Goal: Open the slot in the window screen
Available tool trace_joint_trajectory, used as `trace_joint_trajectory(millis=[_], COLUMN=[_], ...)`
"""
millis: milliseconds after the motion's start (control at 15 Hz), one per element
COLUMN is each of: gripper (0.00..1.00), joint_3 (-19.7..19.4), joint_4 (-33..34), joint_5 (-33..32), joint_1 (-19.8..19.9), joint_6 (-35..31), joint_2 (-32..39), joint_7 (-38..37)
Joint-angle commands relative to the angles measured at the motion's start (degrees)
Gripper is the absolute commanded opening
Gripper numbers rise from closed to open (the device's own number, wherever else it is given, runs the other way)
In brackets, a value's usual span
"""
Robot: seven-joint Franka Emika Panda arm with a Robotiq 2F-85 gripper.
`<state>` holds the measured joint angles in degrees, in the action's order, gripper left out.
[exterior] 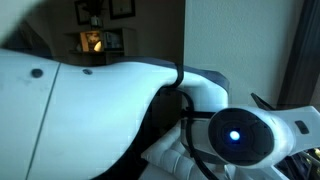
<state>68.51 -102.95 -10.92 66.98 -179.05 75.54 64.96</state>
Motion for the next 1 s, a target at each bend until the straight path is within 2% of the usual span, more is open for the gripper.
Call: trace_joint_trajectory(millis=[0, 67, 333, 467, 533, 600, 933], gripper=[0.0, 0.0, 0.0, 0.0, 0.0, 0.0, 0.0], joint_3=[0.4, 0.31, -2.48, -4.57, -4.12, -3.06, -3.25], joint_4=[-1.52, -1.72, -1.76, -1.48, 1.9, 1.45, 5.89], joint_5=[-3.6, -5.24, -12.77, -16.19, -18.65, -15.2, -15.16], joint_1=[-0.55, -0.96, -2.78, -3.83, -3.77, -3.48, -4.15], joint_6=[-9.34, -13.4, -20.29, -22.19, -19.12, -19.28, -19.11], joint_2=[1.73, 2.51, 2.19, 1.17, 2.65, 3.36, 3.89], joint_7=[-1.76, -2.34, -8.74, -12.87, -14.26, -9.82, -9.34])
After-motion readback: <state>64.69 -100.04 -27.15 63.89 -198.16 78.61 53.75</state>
